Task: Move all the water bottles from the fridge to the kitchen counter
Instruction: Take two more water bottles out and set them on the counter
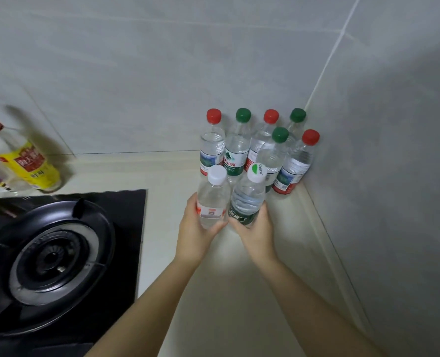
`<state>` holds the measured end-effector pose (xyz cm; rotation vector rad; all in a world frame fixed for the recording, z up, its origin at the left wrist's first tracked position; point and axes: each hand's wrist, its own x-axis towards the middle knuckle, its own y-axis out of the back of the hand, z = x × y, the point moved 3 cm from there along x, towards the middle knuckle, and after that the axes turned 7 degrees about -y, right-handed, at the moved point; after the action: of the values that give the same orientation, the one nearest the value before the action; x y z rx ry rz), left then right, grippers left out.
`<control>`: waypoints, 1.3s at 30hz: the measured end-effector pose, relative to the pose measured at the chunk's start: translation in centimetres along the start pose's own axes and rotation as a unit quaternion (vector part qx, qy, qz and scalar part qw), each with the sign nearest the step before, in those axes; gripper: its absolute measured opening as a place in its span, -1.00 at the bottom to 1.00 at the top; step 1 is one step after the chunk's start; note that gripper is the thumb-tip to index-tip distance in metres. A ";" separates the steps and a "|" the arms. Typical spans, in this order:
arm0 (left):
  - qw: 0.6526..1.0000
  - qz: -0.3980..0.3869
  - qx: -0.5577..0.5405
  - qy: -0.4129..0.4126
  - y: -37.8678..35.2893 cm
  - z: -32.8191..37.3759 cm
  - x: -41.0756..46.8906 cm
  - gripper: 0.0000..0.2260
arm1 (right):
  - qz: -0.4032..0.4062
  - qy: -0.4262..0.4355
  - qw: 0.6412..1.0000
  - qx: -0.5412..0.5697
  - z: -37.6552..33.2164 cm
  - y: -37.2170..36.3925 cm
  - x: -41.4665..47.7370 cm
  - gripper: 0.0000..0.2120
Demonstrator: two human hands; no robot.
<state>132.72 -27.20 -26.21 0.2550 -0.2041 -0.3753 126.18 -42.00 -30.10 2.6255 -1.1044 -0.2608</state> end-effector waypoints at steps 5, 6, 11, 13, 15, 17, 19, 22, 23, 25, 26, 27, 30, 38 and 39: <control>0.995 -0.039 0.091 0.016 0.5 -2.7 0.0 -0.55 | -0.001 -0.001 0.994 -0.113 2.6 0.7 -0.2 -0.57; 0.993 -0.037 0.107 0.018 0.4 -3.2 0.3 -0.56 | -0.002 -0.002 0.993 -0.117 2.7 0.6 0.0 -0.61; 0.989 0.001 0.143 0.024 -0.7 -4.4 2.8 -0.58 | 0.015 -0.019 0.994 -0.104 2.7 -0.7 2.1 -0.63; 0.987 0.011 0.157 0.023 -1.0 -4.9 3.7 -0.57 | 0.027 -0.024 0.996 -0.086 2.3 -1.2 3.0 -0.66; 0.983 0.014 0.181 0.030 -1.1 -5.4 4.4 -0.65 | 0.036 -0.039 0.997 -0.062 2.3 -1.6 3.8 -0.66; 0.980 0.014 0.193 0.035 -1.2 -5.6 5.0 -0.71 | 0.042 -0.056 0.996 -0.046 2.5 -2.0 4.6 -0.63; 0.980 0.012 0.197 0.041 -1.4 -5.8 5.7 -0.73 | 0.045 -0.066 0.996 -0.029 2.6 -2.4 5.3 -0.65; 0.977 0.007 0.210 0.041 -2.0 -5.8 6.9 -0.75 | 0.059 -0.072 0.995 -0.026 2.6 -2.6 5.9 -0.73; 0.976 0.005 0.214 0.040 -2.1 -5.8 7.2 -0.76 | 0.065 -0.072 0.995 -0.029 2.5 -2.6 6.1 -0.73; 0.974 0.004 0.222 0.038 -2.4 -5.8 7.7 -0.76 | 0.070 -0.073 0.994 -0.035 2.4 -2.6 6.4 -0.74; 0.974 0.006 0.225 0.036 -2.5 -5.9 7.9 -0.76 | 0.067 -0.076 0.994 -0.035 2.5 -2.7 6.7 -0.78; 0.973 0.008 0.226 0.034 -2.6 -6.0 8.1 -0.76 | 0.062 -0.080 0.994 -0.037 2.5 -2.7 6.9 -0.81; 0.971 0.011 0.238 0.024 -2.6 -6.2 8.2 -0.77 | 0.058 -0.063 0.994 -0.068 2.7 -2.6 7.4 -0.81; 0.921 -0.005 0.390 0.005 -1.8 -6.2 5.8 -0.42 | 0.034 0.038 0.931 -0.363 1.8 -1.4 5.7 -0.57; 0.912 0.000 0.410 -0.013 -1.2 -5.9 4.6 -0.34 | 0.037 0.063 0.907 -0.415 1.8 -1.1 4.8 -0.51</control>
<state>137.94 -28.87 -31.44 1.0812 -0.3834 -0.2755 129.73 -45.10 -32.41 1.8063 -0.7970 -0.4240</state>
